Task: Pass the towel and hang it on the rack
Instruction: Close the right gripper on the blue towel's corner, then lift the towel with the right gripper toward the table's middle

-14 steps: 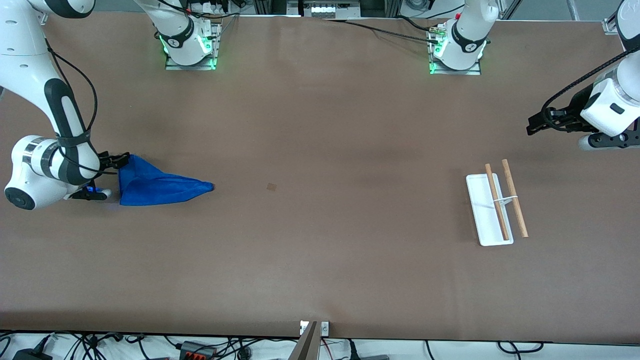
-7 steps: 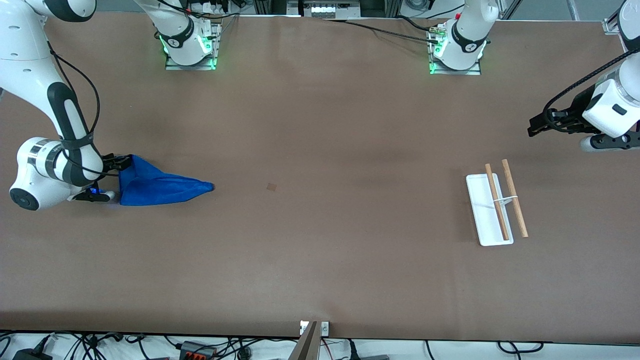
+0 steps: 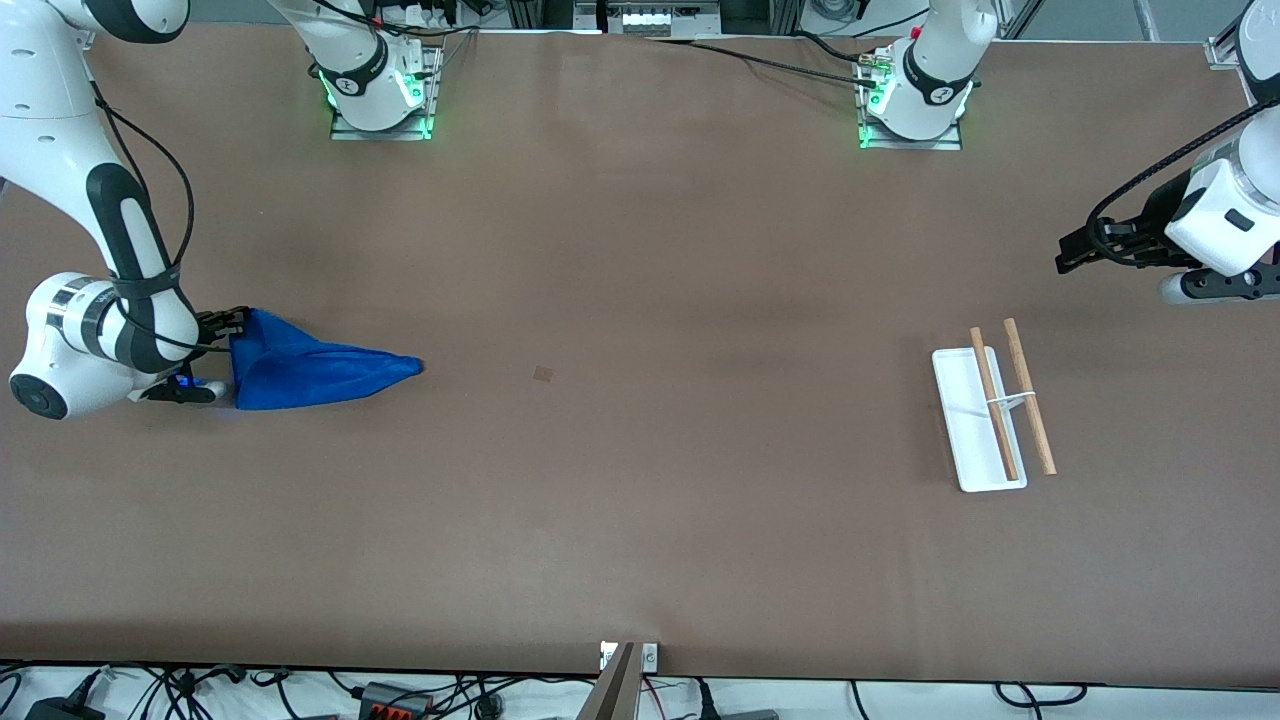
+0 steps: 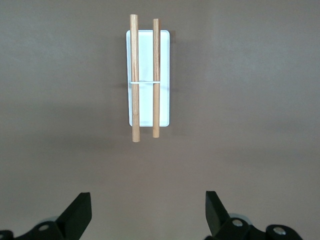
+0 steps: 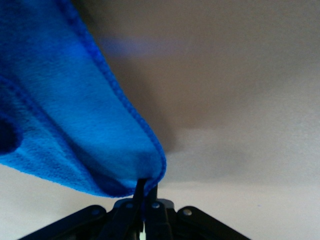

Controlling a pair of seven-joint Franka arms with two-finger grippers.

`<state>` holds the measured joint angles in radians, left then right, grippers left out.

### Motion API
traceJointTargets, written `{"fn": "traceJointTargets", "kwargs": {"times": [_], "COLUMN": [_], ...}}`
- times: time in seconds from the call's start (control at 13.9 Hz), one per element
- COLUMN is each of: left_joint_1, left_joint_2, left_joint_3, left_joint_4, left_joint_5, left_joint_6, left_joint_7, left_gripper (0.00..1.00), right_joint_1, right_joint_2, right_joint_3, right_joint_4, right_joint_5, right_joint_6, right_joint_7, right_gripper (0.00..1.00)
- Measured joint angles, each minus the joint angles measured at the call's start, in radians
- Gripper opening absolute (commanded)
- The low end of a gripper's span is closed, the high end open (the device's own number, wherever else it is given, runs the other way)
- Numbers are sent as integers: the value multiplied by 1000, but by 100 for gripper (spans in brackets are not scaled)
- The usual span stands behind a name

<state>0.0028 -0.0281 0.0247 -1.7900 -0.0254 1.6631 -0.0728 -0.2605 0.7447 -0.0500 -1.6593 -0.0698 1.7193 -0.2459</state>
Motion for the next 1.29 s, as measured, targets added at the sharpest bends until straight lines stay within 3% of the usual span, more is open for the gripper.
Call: {"fn": "traceJointTargets", "kwargs": {"times": [0.22,0.5,0.79,1.08,1.29], "left_joint_1": [10,15,15,17,20], "left_joint_2": [0,1,1,1,1], "left_joint_3": [0,0,0,0,0], "left_joint_4": [0,0,1,1,1], "left_joint_5": [-20,-21,-22,-33,-34], "left_joint_6": [-5,-6,-7,-7,-7], "left_joint_7": [1,3,4,5,5], "left_gripper": [100,100,100,100,100], "right_joint_1": [1,18,147,275,364], "right_joint_2": [-6,-34,-94,-129,-131], "right_joint_3": [30,156,235,403,540], "right_joint_4": [64,279,462,601,625], "right_joint_5": [8,9,38,76,81], "right_joint_6": [-90,-350,-498,-445,-237], "right_joint_7": [-11,-11,51,341,604], "right_gripper": [0,0,0,0,0]}}
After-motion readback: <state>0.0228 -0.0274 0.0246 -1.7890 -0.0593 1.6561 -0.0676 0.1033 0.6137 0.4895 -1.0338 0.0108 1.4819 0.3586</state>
